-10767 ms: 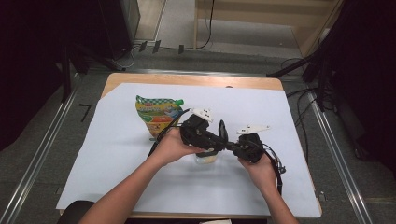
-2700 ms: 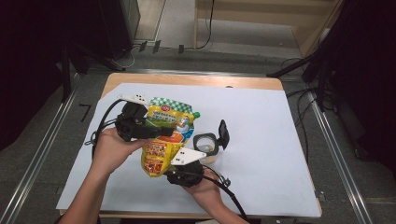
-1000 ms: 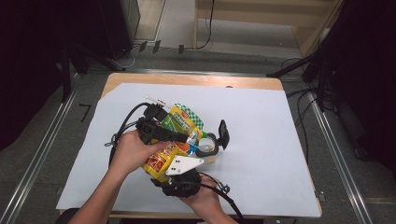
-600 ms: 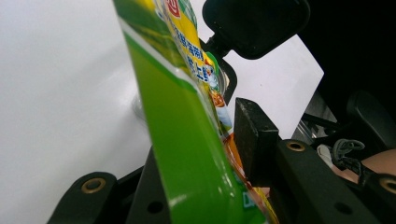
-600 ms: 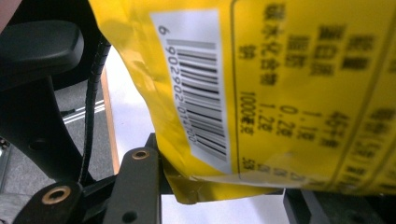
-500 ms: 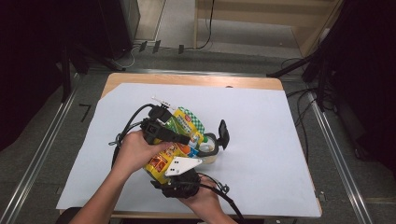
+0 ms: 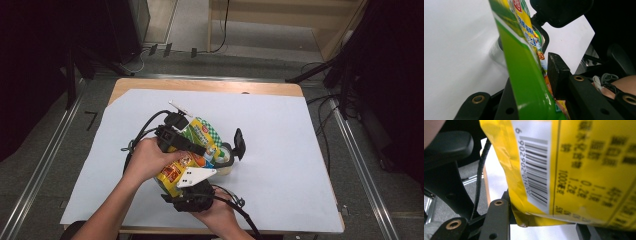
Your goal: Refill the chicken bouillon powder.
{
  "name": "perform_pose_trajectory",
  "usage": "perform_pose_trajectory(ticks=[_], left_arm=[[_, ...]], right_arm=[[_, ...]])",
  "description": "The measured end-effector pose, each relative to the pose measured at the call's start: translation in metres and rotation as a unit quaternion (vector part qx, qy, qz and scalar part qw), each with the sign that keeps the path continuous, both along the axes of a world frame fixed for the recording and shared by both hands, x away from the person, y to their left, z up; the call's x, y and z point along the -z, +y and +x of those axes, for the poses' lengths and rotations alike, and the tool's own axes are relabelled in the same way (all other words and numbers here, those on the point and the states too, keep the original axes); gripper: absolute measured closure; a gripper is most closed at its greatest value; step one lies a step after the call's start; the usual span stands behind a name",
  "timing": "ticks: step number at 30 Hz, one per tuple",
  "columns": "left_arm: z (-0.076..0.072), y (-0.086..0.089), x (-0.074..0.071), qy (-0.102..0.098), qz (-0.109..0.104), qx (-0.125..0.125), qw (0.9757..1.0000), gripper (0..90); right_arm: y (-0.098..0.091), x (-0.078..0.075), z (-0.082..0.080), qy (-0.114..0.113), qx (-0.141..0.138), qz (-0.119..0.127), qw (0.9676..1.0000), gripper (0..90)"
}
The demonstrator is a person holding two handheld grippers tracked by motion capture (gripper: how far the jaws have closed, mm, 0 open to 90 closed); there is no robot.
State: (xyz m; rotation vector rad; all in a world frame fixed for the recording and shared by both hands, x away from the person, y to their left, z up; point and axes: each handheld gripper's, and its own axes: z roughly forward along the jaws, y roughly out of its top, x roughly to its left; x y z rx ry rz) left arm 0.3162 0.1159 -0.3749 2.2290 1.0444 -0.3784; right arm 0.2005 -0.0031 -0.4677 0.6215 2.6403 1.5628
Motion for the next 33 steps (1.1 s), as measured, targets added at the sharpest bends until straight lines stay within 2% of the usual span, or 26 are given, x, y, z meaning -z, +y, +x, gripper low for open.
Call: perform_pose_trajectory(ticks=[1, 2, 3, 5, 7, 9, 13, 15, 18, 21, 23, 25, 28, 33], left_arm=[[0.0, 0.0, 0.0, 0.0, 0.0, 0.0, 1.0, 77.8], [0.001, -0.001, -0.003, 0.008, -0.006, 0.006, 0.9999, 77.8], [0.001, -0.003, -0.006, 0.011, -0.012, 0.011, 0.9998, 79.1], [0.001, -0.01, -0.013, 0.001, 0.009, 0.018, 0.9998, 79.6], [0.003, -0.014, -0.017, -0.001, 0.024, 0.012, 0.9996, 80.3], [0.005, -0.012, -0.017, 0.002, 0.024, 0.01, 0.9997, 81.0], [0.009, -0.006, -0.009, 0.017, 0.019, -0.005, 0.9997, 82.1], [0.009, -0.001, -0.006, 0.021, 0.017, -0.012, 0.9996, 82.2], [0.009, 0.005, -0.003, 0.025, 0.013, -0.02, 0.9994, 81.7], [0.009, 0.008, -0.003, 0.028, 0.003, -0.021, 0.9994, 76.7], [0.008, 0.008, -0.004, 0.03, -0.008, -0.022, 0.9993, 74.6], [0.007, 0.009, -0.005, 0.028, -0.009, -0.016, 0.9995, 70.8], [0.006, 0.008, -0.006, 0.028, -0.018, -0.019, 0.9993, 65.4], [0.005, 0.008, -0.008, 0.024, -0.017, -0.021, 0.9994, 63.7]], right_arm=[[0.0, 0.0, 0.0, 0.0, 0.0, 0.0, 1.0, 60.9], [0.0, -0.001, 0.0, 0.004, 0.0, 0.003, 1.0, 61.6], [0.0, -0.002, 0.0, 0.008, -0.001, 0.014, 0.9999, 62.5], [0.0, -0.005, 0.0, 0.005, 0.003, 0.023, 0.9997, 62.8], [-0.002, -0.007, 0.002, 0.009, 0.005, 0.033, 0.9994, 62.8], [-0.002, -0.008, 0.004, 0.009, 0.007, 0.032, 0.9994, 62.5], [0.0, -0.006, 0.005, 0.019, 0.004, 0.026, 0.9995, 58.3], [0.001, -0.005, 0.004, 0.015, 0.003, 0.016, 0.9998, 57.8], [0.003, -0.005, 0.002, 0.001, 0.003, 0.006, 1.0, 60.5], [0.004, -0.006, 0.001, 0.007, 0.002, 0.006, 1.0, 61.9], [0.004, -0.006, 0.002, 0.012, 0.001, 0.014, 0.9998, 62.7], [0.001, -0.007, 0.004, 0.021, 0.007, 0.032, 0.9992, 63.2], [-0.005, -0.01, 0.008, 0.042, 0.014, 0.053, 0.9976, 63.3], [-0.009, -0.011, 0.01, 0.048, 0.018, 0.059, 0.997, 63.4]])
